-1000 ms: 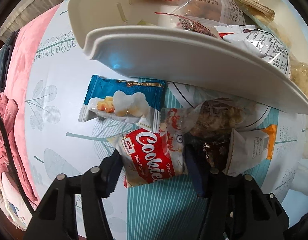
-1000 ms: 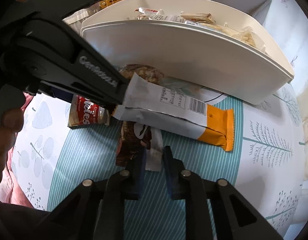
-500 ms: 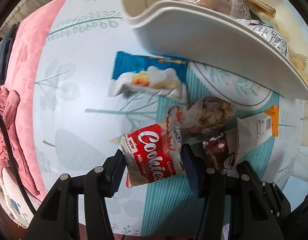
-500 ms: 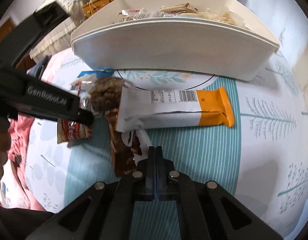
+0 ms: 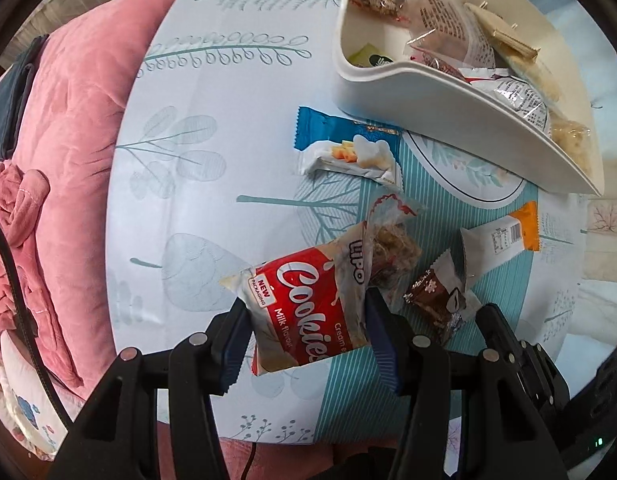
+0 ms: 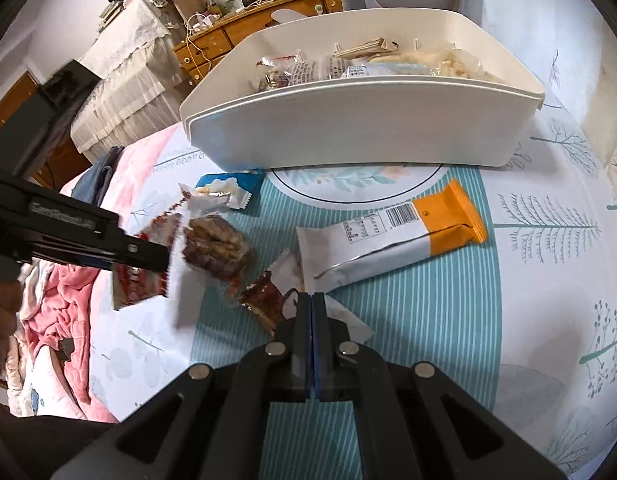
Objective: Organize snacks
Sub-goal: 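Grasp the red Cookies bag with left tool while right tool closes on the brown wrapper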
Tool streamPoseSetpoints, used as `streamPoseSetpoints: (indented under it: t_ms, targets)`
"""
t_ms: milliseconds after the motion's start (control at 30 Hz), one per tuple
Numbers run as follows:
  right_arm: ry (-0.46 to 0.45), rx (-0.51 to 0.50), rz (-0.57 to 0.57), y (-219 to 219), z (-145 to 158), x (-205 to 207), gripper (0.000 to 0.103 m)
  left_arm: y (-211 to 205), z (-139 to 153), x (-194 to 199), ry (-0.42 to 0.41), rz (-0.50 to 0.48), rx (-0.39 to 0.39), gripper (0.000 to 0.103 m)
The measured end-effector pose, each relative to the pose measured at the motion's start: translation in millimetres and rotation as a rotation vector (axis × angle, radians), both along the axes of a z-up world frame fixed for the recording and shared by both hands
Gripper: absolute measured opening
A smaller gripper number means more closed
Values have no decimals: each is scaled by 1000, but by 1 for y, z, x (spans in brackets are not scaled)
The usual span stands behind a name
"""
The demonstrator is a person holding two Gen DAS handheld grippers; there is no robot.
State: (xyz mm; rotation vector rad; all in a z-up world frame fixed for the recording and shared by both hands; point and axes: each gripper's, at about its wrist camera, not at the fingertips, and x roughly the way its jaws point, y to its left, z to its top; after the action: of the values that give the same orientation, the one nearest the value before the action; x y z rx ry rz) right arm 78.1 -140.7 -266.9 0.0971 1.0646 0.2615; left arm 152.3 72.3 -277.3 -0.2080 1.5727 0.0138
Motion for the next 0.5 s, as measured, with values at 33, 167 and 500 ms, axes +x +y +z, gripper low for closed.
streamPoseSetpoints:
  t_ms: [33, 167, 500]
  targets:
    - [7, -1, 2, 1, -2, 2, 0, 5, 3, 1, -1, -1, -1, 53]
    - [23, -42, 15, 7, -10, 4, 8, 14, 8, 1, -8, 0, -17, 53]
    - [34, -102, 92, 24, -26, 7, 64, 21, 20, 1, -25, 0, -20, 53]
